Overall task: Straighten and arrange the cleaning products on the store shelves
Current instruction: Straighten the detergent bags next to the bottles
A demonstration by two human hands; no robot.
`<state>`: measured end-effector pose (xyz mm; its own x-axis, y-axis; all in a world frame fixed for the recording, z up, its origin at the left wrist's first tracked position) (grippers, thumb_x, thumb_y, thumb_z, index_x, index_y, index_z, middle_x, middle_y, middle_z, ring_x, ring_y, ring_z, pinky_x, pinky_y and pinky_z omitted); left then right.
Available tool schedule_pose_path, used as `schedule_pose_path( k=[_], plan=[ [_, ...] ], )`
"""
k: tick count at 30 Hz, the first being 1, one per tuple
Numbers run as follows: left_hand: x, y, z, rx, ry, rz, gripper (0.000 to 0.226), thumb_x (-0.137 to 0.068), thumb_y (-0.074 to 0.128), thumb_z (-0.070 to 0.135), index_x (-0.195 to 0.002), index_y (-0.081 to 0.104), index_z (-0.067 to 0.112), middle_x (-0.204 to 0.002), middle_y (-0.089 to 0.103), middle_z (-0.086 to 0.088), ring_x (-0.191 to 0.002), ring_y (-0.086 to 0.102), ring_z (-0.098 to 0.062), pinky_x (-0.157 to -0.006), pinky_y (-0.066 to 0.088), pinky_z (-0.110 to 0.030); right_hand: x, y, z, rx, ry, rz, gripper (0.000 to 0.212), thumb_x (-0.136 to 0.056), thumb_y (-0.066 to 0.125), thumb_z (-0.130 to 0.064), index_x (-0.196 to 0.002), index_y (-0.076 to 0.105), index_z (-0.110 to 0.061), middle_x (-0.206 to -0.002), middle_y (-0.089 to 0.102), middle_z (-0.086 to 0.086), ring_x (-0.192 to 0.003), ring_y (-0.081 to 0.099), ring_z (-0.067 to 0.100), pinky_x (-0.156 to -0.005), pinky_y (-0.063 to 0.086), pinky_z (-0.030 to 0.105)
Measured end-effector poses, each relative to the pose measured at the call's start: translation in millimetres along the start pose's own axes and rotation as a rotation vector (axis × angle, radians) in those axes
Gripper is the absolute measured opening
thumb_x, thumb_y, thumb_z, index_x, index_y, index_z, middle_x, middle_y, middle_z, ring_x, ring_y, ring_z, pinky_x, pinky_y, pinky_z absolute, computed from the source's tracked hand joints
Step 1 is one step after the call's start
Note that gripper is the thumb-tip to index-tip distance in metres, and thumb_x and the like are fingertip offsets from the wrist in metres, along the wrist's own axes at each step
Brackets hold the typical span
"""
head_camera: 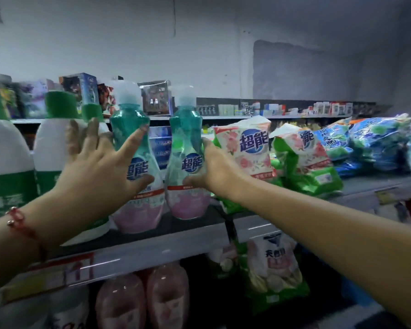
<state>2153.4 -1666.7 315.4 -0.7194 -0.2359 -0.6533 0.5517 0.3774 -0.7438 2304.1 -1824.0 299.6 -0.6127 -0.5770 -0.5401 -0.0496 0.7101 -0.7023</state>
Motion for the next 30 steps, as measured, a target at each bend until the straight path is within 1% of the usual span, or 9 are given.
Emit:
schedule_pose_path(
  k=[3, 8, 11, 14, 16, 18, 21, 24, 30],
  plan=[
    [3.1, 6.0, 6.0, -0.004, -0.065, 0.05, 0.1, -0.079, 0.034, 0.083, -0.154, -0.023, 0.05, -0.159, 0.029, -0.03, -0.155, 0.002, -0.043, -0.121, -0.006, -0.06, -0.4, 6.7, 7.3, 0.027, -0.045, 0.028, 0.109, -0.071, 0.086, -0.046, -0.156, 0.022, -0.019, -0.133, 0.058, 0.006, -0.116, 0.059, 0.025, -0.101, 0.051, 0.046],
    [18.4, 23.5, 15.8, -0.135, -0.144, 0.029, 0.098, -0.082, 0.042, 0.082, -0.161, -0.001, 0.043, -0.161, 0.024, -0.031, -0.151, 0.013, -0.05, -0.121, 0.003, -0.065, 4.0, -0.3, 6.8, -0.032, -0.11, -0.068, 0.113, -0.08, 0.081, -0.044, -0.161, 0.007, -0.017, -0.15, 0.046, 0.009, -0.132, 0.049, 0.027, -0.112, 0.042, 0.046],
    [36.4, 32.1, 32.1, -0.134, -0.104, 0.125, 0.086, -0.086, 0.047, 0.074, -0.158, 0.029, 0.032, -0.16, 0.023, -0.031, -0.147, 0.022, -0.053, -0.117, 0.014, -0.069, 26.9, -24.3, 11.3, -0.012, -0.221, -0.14, 0.088, -0.088, 0.072, -0.047, -0.157, 0.027, -0.015, -0.149, 0.047, 0.007, -0.133, 0.048, 0.023, -0.112, 0.038, 0.035],
    [48.2, 26.0, 76.0, -0.044, 0.019, 0.206, 0.082, -0.082, 0.043, 0.067, -0.152, 0.041, 0.024, -0.161, 0.025, -0.027, -0.147, 0.024, -0.051, -0.119, 0.016, -0.065, 55.0, -87.6, 42.8, 0.043, -0.326, 0.057, 0.055, -0.095, 0.064, -0.041, -0.142, 0.052, -0.016, -0.147, 0.051, 0.003, -0.129, 0.047, 0.011, -0.104, 0.034, 0.018],
    [42.6, 15.9, 116.9, 0.019, 0.126, 0.226, 0.079, -0.086, 0.04, 0.067, -0.153, 0.04, 0.024, -0.161, 0.028, -0.025, -0.149, 0.025, -0.047, -0.121, 0.017, -0.061, 54.7, -138.8, 92.9, 0.014, -0.215, 0.295, 0.044, -0.096, 0.063, -0.039, -0.135, 0.058, -0.017, -0.139, 0.056, 0.003, -0.12, 0.05, 0.009, -0.098, 0.045, 0.021],
    [23.0, 2.6, 162.2, 0.091, 0.224, 0.216, 0.078, -0.088, 0.038, 0.067, -0.153, 0.039, 0.024, -0.161, 0.031, -0.023, -0.15, 0.026, -0.044, -0.122, 0.02, -0.058, 46.0, -179.6, 157.2, -0.033, 0.108, 0.432, 0.052, -0.095, 0.06, -0.048, -0.138, 0.053, -0.02, -0.137, 0.054, 0.006, -0.118, 0.055, 0.018, -0.091, 0.051, 0.032],
    [-33.6, -13.0, 232.5, 0.127, 0.325, 0.124, 0.083, -0.088, 0.025, 0.07, -0.154, 0.038, 0.021, -0.16, 0.036, -0.018, -0.15, 0.028, -0.037, -0.124, 0.02, -0.052, 43.0, -185.3, 235.9, -0.093, 0.532, 0.199, 0.07, -0.093, 0.062, -0.053, -0.148, 0.039, -0.015, -0.148, 0.047, 0.016, -0.127, 0.053, 0.032, -0.097, 0.047, 0.043],
    [-109.6, -14.1, 283.6, -0.066, 0.402, 0.08, 0.075, -0.096, 0.026, 0.067, -0.149, 0.045, 0.016, -0.145, 0.055, -0.015, -0.141, 0.041, -0.034, -0.122, 0.023, -0.052, 47.7, -157.9, 272.3, -0.211, 0.557, 0.105, 0.035, -0.088, 0.073, -0.045, -0.11, 0.059, -0.022, -0.122, 0.067, 0.011, -0.103, 0.064, 0.024, -0.093, 0.052, 0.04],
    [-196.3, 10.4, 306.1, -0.143, 0.414, -0.3, 0.057, -0.107, 0.024, 0.055, -0.105, 0.062, 0.013, -0.105, 0.071, -0.008, -0.093, 0.065, -0.025, -0.098, 0.049, -0.043, 55.2, -141.1, 294.9, -0.385, 0.439, 0.218, 0.113, -0.035, 0.076, -0.087, -0.121, 0.051, -0.019, -0.113, 0.065, 0.001, -0.103, 0.066, 0.021, -0.092, 0.056, 0.048]
  ],
)
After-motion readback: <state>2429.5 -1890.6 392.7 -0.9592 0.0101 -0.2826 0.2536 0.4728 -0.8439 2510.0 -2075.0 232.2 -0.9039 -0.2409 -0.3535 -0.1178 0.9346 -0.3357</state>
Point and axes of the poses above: each hand's wrist, its own x-axis away from the middle knuckle, its own y-axis out of the palm, z = x × y, the point moved 4 cm from there along -x, towards the middle knuckle
